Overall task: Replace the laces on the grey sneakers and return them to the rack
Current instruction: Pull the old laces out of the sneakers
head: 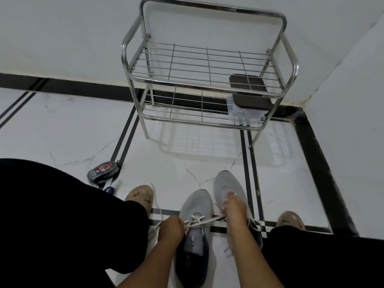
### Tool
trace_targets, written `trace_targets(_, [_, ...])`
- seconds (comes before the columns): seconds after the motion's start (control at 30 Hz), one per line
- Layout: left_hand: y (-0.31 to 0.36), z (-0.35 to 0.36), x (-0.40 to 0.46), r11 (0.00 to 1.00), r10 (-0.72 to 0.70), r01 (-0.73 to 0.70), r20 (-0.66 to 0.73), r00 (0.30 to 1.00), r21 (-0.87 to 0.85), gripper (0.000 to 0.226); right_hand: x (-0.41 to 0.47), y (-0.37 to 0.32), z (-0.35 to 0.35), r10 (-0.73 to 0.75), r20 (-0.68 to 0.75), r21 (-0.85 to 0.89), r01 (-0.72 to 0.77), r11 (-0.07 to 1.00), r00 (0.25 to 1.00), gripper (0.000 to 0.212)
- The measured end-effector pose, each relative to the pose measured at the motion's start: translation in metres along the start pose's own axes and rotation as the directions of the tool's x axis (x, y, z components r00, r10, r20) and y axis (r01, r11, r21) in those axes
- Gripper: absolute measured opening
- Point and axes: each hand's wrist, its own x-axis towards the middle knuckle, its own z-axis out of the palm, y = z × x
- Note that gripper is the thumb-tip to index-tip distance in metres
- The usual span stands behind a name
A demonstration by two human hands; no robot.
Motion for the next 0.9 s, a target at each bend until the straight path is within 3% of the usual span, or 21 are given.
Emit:
trace_targets(0.03, [0.001,0.000,0.000,1.000,0.004,-0.004,0.002,1.000,0.002,0.019,-0.003,0.007,0.004,-0.141,0.105,-0.370,0.170,0.913,0.984,0.023])
trace_targets(0.07, [0.000,0.001,0.001,1.000,0.006,-0.006,0.007,1.000,0.005,0.018,-0.007,0.021,0.009,-0.191,0.283,-0.623,0.332,0.709,0.940,0.019])
trace_targets(0.13, [0.000,0.001,0.002,1.000,0.016,-0.016,0.016,1.000,0.014,0.017,-0.019,0.051,0.018,-0.123,0.522,-0.795,0.533,0.287,0.844,0.018])
trace_targets(0.17, [-0.001,0.000,0.002,0.999,0.023,-0.023,0.021,1.000,0.022,0.017,-0.025,0.064,0.021,-0.126,0.548,-0.811,0.562,0.161,0.827,0.020])
trace_targets(0.2, [-0.001,0.001,0.002,0.999,0.029,-0.030,0.022,0.999,0.029,0.017,-0.028,0.071,0.021,-0.154,0.537,-0.827,0.554,0.101,0.830,0.021])
trace_targets(0.23, [-0.002,0.000,0.003,0.999,0.032,-0.033,0.020,0.999,0.036,0.017,-0.031,0.074,0.020,-0.165,0.496,-0.843,0.518,0.144,0.853,0.022])
trace_targets(0.3, [-0.003,-0.001,0.004,0.999,0.030,-0.031,0.015,0.999,0.042,0.017,-0.023,0.060,0.016,-0.152,0.304,-0.788,0.338,0.515,0.940,0.024])
trace_targets(0.37, [-0.003,-0.002,0.005,0.997,0.023,-0.025,0.018,1.000,0.078,0.018,-0.013,0.031,0.007,-0.110,0.073,-0.471,0.132,0.872,0.991,0.021])
trace_targets(0.43, [-0.003,-0.003,0.005,0.990,0.020,-0.025,0.035,0.999,0.136,0.024,-0.002,0.009,-0.002,-0.051,-0.046,-0.131,0.044,0.990,0.998,0.018])
trace_targets(0.47, [-0.001,-0.004,0.006,0.986,0.026,-0.035,0.052,0.998,0.165,0.027,0.000,0.002,-0.006,-0.058,-0.022,-0.124,0.055,0.991,0.998,0.017])
trace_targets(0.5, [0.001,-0.004,0.006,0.980,0.040,-0.054,0.075,0.996,0.191,0.031,0.002,0.000,-0.007,-0.097,0.044,-0.274,0.106,0.956,0.994,0.027])
trace_targets(0.57, [0.005,-0.005,0.006,0.968,0.076,-0.100,0.109,0.991,0.232,0.040,-0.002,0.006,-0.005,-0.190,0.126,-0.670,0.225,0.707,0.974,0.050])
trace_targets(0.63, [0.007,-0.003,0.006,0.959,0.101,-0.129,0.120,0.988,0.254,0.040,-0.016,0.020,0.001,-0.264,0.173,-0.817,0.288,0.500,0.949,0.048])
trace_targets(0.73, [0.001,0.000,0.005,0.961,0.125,-0.144,0.096,0.988,0.234,0.036,-0.036,0.045,0.005,-0.015,0.357,-0.869,0.338,0.362,0.934,0.019])
trace_targets(0.77, [-0.002,0.001,0.004,0.959,0.141,-0.155,0.073,0.987,0.237,0.034,-0.038,0.051,0.003,0.065,0.404,-0.866,0.359,0.348,0.913,0.013])
trace_targets(0.83, [-0.003,0.004,0.001,0.926,0.247,-0.237,0.003,0.969,0.294,0.030,-0.035,0.056,-0.001,0.081,0.422,-0.853,0.366,0.373,0.903,0.018])
trace_targets(0.9, [0.000,0.006,-0.003,0.822,0.400,-0.367,0.017,0.916,0.436,0.037,-0.031,0.056,-0.004,0.096,0.401,-0.854,0.334,0.399,0.911,0.012])
